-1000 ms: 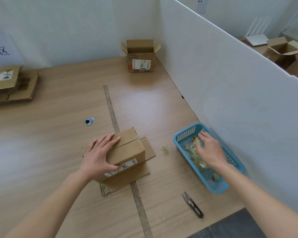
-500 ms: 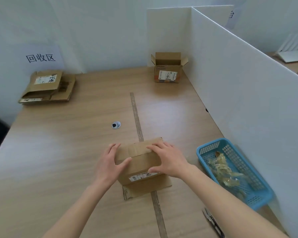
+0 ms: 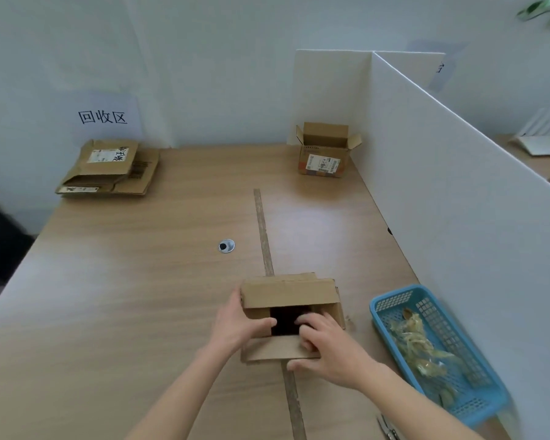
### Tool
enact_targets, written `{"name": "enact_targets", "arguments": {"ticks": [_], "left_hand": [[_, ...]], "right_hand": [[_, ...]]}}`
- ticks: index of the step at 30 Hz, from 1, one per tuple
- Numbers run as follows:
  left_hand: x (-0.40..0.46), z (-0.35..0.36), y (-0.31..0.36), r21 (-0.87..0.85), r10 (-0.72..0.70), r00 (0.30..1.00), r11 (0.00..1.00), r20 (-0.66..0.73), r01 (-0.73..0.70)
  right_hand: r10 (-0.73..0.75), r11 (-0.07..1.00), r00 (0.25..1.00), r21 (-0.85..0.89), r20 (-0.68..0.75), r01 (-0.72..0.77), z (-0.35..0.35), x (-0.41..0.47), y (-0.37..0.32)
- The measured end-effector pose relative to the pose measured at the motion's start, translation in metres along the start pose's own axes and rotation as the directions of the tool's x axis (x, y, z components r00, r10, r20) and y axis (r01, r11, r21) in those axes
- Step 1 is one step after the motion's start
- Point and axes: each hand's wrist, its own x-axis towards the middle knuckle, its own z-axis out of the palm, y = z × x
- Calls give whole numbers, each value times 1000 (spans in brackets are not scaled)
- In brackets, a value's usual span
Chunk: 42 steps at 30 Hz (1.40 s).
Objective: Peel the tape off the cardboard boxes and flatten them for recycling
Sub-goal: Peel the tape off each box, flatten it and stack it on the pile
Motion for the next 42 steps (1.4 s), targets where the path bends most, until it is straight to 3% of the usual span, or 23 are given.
{"name": "enact_targets", "arguments": {"ticks": [3,5,7,10,12,16,19,23,26,30,33,37,38,40,42], "left_hand": [[0,16,14,228,4,1000,974,-26,1],[-1,28,12,301,23,1000,953,-21,-16],[0,32,7,268,27,999,963,-34,-17],[2,31,3,180,55,997,983,-49,-45],[-2,25,7,100,107,991,990,-79,-99],[-9,4,20,-12,165,952,985,-259,-174],[-4,-18,26,-28,231,920,967,-316,-253],[11,-49,28,-177,218,893,935,-393,-306],[20,-64,22,-71,236,854,951,-464,-301],[12,-71,11,11,438,801,880,-407,-475],[12,-74,-9,121,621,696,771,-359,-625],[10,-72,-42,231,748,649,662,-141,-713],[10,-70,-49,271,763,643,633,-61,-726],[7,-66,-64,362,780,618,550,101,-753],[4,-61,-82,426,751,614,486,243,-763]], "right_hand": [[114,983,992,150,-54,-105,1,-6,-3],[222,967,933,186,-284,-173,1,-5,-5],[326,945,823,126,-466,-303,-5,2,-7],[603,792,692,198,-397,-577,-15,17,-8],[673,740,678,258,-296,-621,-20,28,-10],[644,715,710,554,-285,-426,-34,42,-22],[550,719,783,641,-291,-268,-55,46,-20],[466,606,857,786,-222,-126,-80,50,-14],[450,587,868,802,-211,-109,-85,50,-6],[581,395,808,902,-98,-174,-82,54,0],[628,241,778,951,0,-195,-72,53,6],[663,-31,740,992,110,-119,-48,43,19],[696,-29,708,990,121,-141,-42,42,22],[760,88,644,969,85,-232,-29,39,28],[776,143,626,945,78,-295,-12,36,34]]}}
